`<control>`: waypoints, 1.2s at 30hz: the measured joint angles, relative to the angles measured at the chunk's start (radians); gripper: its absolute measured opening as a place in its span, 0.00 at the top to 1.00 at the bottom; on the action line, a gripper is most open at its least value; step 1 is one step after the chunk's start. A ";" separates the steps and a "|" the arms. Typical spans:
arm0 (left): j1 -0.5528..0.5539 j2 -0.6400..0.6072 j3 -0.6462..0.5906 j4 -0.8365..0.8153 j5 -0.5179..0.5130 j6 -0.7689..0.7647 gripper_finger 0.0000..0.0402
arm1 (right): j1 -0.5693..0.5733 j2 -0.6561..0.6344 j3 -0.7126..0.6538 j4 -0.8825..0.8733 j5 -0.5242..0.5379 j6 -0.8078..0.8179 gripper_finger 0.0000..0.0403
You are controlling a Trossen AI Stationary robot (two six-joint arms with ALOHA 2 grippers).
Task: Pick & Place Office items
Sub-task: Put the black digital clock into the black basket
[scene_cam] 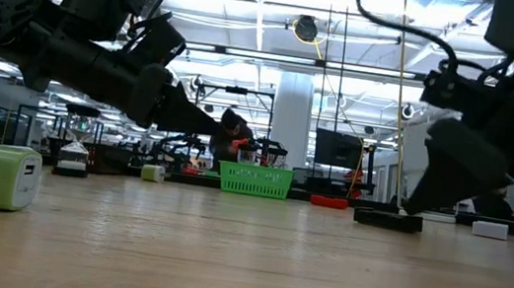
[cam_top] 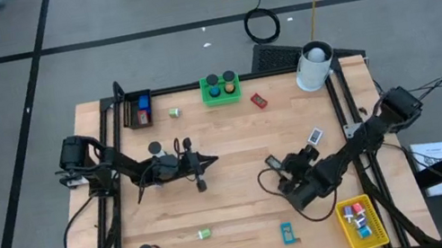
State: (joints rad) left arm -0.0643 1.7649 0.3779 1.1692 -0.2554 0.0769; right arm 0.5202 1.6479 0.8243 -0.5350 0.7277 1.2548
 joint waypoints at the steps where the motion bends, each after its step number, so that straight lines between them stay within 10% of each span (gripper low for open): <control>1: 0.000 0.000 0.000 0.000 0.000 0.000 0.98 | 0.004 -0.011 -0.005 0.000 0.008 0.010 0.16; 20: 0.000 0.000 0.002 0.000 0.046 -0.080 0.86 | -0.077 -0.022 -0.277 0.610 0.027 -0.229 0.18; 36: 0.062 0.000 0.182 -0.257 0.237 -0.301 0.75 | -0.095 -0.032 -0.296 0.648 -0.069 -0.480 0.63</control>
State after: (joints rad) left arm -0.0019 1.7649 0.5601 0.9122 -0.0185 -0.2245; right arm 0.4255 1.6157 0.5286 0.1134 0.6592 0.7747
